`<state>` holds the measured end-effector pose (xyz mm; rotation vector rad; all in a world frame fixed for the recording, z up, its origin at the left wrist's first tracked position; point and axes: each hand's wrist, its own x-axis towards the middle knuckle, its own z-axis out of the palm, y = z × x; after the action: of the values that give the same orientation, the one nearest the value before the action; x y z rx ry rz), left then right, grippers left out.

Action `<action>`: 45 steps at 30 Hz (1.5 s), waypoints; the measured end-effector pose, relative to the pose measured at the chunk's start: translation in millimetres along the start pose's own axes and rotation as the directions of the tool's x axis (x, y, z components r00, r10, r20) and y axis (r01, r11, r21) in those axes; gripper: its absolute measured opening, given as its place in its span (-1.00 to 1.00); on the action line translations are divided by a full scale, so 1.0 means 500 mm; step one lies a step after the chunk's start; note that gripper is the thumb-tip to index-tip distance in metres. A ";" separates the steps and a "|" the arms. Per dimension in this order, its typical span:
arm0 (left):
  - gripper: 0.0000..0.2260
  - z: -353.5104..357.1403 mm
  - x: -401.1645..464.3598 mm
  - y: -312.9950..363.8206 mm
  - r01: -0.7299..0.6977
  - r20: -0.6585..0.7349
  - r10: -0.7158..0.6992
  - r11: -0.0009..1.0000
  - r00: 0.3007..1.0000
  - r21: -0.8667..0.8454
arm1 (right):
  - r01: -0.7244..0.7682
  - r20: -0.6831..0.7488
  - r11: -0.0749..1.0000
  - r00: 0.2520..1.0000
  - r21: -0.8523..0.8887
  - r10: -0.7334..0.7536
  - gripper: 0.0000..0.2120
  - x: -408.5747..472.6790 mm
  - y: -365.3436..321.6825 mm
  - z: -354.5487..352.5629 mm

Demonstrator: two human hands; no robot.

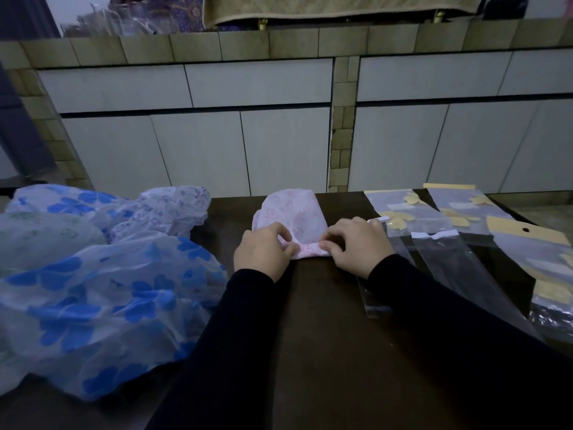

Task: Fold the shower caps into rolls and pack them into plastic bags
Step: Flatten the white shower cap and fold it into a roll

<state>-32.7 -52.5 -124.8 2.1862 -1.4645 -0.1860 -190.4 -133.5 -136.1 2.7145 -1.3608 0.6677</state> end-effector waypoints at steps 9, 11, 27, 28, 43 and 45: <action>-0.85 0.011 0.002 -0.004 -0.129 -0.078 0.129 0.992 0.989 0.010 | 0.103 -0.010 0.987 0.994 -0.123 -0.105 -0.78 -0.012 -0.017 -0.012; -0.84 0.010 0.003 -0.016 -0.119 -0.051 0.116 0.990 0.992 -0.072 | 0.110 0.030 0.983 0.994 -0.144 -0.107 -0.73 -0.015 -0.013 -0.011; -0.76 0.003 -0.002 -0.003 0.004 0.048 0.003 0.987 0.999 -0.160 | 0.032 0.108 0.999 0.994 -0.027 -0.029 -0.70 -0.015 -0.003 -0.024; -0.76 0.001 -0.002 -0.001 0.008 0.052 0.000 0.988 0.999 -0.156 | 0.023 0.113 1.000 0.993 -0.011 -0.021 -0.72 -0.015 -0.003 -0.022; -0.87 0.012 -0.010 0.004 -0.027 -0.212 0.017 0.999 0.977 -0.044 | -0.041 -0.050 0.996 0.998 -0.076 0.038 -0.76 -0.015 -0.012 -0.009; -0.88 0.018 -0.010 0.010 -0.078 -0.244 0.079 0.997 0.966 0.012 | -0.002 -0.082 0.998 0.997 -0.068 -0.003 -0.79 -0.015 -0.016 -0.009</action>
<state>-42.1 -52.4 -131.0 2.0640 -1.4075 0.1101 -189.6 -122.1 -133.6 2.6041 -1.3391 0.7106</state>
